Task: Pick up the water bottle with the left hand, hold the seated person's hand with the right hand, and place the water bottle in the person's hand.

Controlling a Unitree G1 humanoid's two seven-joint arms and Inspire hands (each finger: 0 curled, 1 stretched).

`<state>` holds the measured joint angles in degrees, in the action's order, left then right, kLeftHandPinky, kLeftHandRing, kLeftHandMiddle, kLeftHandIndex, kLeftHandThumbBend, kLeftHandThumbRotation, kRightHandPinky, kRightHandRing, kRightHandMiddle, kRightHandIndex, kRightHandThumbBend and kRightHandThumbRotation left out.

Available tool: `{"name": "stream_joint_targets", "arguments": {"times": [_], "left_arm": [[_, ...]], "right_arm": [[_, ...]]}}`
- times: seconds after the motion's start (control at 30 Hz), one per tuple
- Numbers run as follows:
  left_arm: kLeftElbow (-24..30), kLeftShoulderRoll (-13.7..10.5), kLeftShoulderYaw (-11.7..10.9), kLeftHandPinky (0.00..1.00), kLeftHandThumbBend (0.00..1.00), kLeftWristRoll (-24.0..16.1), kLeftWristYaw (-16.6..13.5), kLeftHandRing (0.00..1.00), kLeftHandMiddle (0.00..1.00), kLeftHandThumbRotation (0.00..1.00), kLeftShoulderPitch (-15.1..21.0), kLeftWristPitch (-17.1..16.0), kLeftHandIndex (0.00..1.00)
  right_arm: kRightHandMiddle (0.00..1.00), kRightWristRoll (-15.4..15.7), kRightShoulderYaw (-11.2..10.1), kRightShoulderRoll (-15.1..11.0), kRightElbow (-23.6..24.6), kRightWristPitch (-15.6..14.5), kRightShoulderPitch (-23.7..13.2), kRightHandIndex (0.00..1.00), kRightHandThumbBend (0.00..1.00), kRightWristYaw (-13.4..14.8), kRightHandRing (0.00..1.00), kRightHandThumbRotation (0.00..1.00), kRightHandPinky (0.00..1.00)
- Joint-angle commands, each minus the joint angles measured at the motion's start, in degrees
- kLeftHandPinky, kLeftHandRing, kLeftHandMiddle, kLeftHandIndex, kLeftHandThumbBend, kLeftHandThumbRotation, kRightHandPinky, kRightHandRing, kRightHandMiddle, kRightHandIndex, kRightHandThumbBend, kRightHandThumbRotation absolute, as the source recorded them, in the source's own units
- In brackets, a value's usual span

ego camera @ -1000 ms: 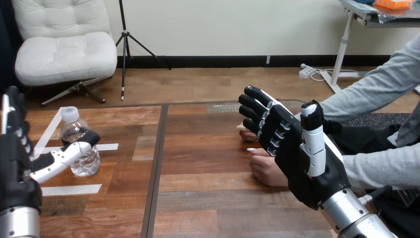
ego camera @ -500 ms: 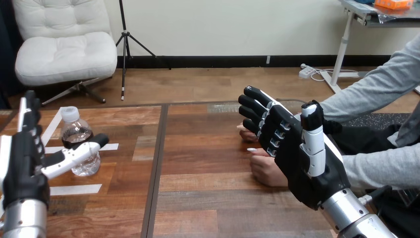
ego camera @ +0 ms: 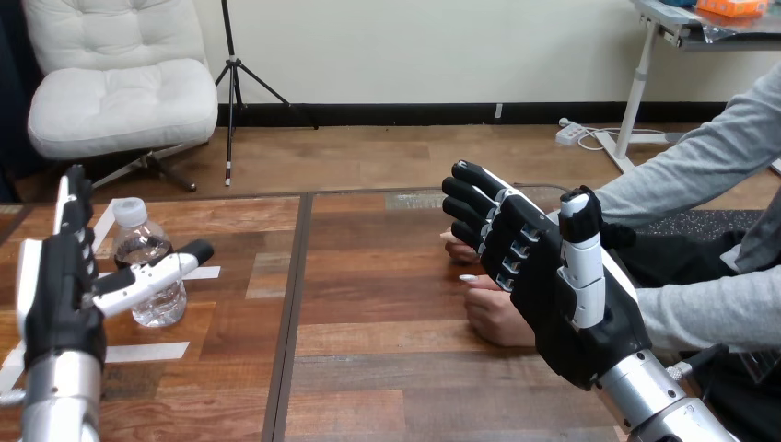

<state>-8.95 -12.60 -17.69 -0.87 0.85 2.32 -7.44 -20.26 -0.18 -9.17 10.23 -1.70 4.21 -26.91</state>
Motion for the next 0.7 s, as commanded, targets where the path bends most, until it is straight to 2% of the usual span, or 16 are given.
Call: {"name": "stream_joint_targets", "arguments": {"times": [0.0,0.3,0.67], "left_arm": [[-2.6,-1.9,1.4,1.00,1.00,-0.9,-0.4,1.00,1.00,0.08,5.6,-0.8,1.00],[-6.5,-2.3,2.0,1.00,0.98,-0.8,-0.8,1.00,1.00,0.09,8.1,-0.5,1.00],[-12.0,-2.5,2.5,1.00,0.99,-1.6,-2.7,1.00,1.00,0.10,11.6,0.8,1.00]], "right_arm": [[0.93,-0.6,-0.2,-0.1,2.4,0.5,-3.0,0.91,0.93,-0.1,0.96,1.00,1.00],[0.92,-0.6,-0.3,-0.1,2.2,0.6,-3.2,0.91,0.93,-0.1,0.95,1.00,1.00],[0.93,-0.7,-0.5,-0.2,1.4,1.2,-3.5,0.91,0.93,-0.8,0.95,1.00,1.00]]}}
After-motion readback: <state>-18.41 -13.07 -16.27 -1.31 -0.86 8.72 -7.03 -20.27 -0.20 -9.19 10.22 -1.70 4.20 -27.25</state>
